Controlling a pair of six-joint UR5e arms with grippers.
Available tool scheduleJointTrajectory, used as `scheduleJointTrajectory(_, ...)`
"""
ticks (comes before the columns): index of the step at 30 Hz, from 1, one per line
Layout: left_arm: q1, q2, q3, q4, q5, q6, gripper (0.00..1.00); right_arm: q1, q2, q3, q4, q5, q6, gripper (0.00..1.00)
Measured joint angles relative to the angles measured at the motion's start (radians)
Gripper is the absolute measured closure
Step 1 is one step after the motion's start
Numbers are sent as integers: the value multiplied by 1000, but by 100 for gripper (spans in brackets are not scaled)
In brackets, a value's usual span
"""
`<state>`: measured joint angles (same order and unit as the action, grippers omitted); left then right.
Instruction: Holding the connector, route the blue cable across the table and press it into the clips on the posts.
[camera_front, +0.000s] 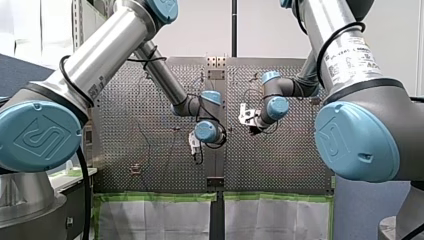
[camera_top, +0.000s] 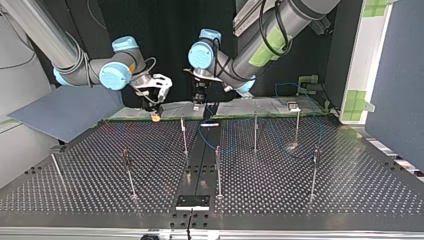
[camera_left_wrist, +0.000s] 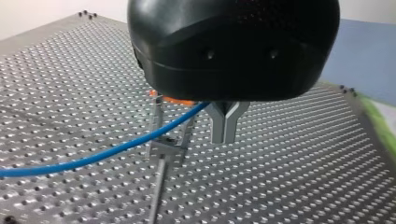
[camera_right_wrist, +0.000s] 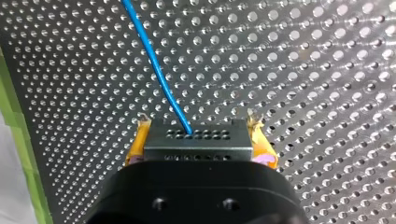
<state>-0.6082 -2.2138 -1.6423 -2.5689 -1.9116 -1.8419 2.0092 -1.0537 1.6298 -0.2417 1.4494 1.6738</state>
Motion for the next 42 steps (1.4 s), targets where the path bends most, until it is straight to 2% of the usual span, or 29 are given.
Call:
scheduleJointTrajectory(5,10,-2,41,-10,5,0,100,-14,1,-6,0,-14,1,100)
scheduleJointTrajectory(11,29,-34,81,-43,25,1,100,-25,2,-7,-3,-21,2,100)
scheduleJointTrajectory(16,39,-51,99,-47,18,0,100,-32,3,-9,-5,-36,2,100)
scheduleJointTrajectory(23,56,-54,115,-48,5,-1,100,-40,5,-14,-5,-42,2,100)
scheduleJointTrajectory(35,74,-56,145,-38,50,-1,100,-71,12,-33,-19,-54,5,100)
scheduleJointTrajectory(42,114,-73,198,-75,89,-2,100,-85,59,-76,-29,-68,12,100)
